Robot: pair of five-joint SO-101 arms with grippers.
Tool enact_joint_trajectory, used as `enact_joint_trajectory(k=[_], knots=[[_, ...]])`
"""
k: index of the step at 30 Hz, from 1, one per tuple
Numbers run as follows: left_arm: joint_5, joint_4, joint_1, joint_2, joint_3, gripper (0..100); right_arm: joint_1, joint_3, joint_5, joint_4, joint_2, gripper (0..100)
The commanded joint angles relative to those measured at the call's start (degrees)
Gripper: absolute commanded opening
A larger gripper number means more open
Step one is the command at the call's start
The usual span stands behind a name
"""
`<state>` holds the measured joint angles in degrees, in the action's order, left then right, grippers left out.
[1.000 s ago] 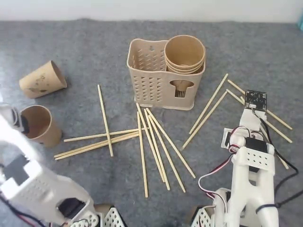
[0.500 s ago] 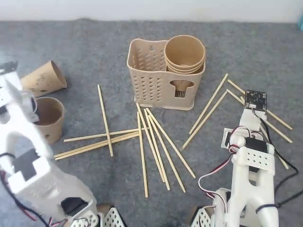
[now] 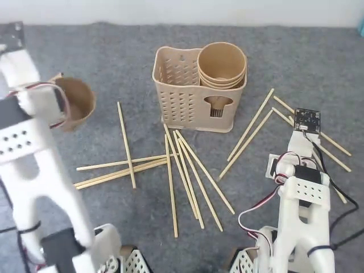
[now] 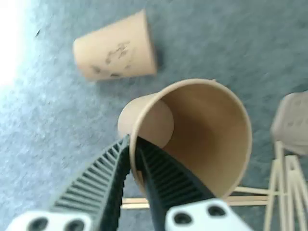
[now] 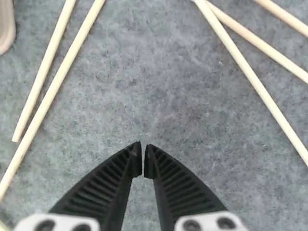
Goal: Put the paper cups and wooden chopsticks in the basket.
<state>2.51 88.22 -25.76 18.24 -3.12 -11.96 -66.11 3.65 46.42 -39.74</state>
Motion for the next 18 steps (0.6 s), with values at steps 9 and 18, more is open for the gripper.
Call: enact_joint_trajectory(k=[9, 18], knots=[[26.5, 2.6, 18.7, -1.1, -30.0, 1, 0.5, 1.0, 0.9, -0.8, -2.2, 3.7], [38.5, 2.9, 33.9, -12.8, -48.0, 1, 0.5, 1.0, 0.9, -0.8, -2.2, 3.7]])
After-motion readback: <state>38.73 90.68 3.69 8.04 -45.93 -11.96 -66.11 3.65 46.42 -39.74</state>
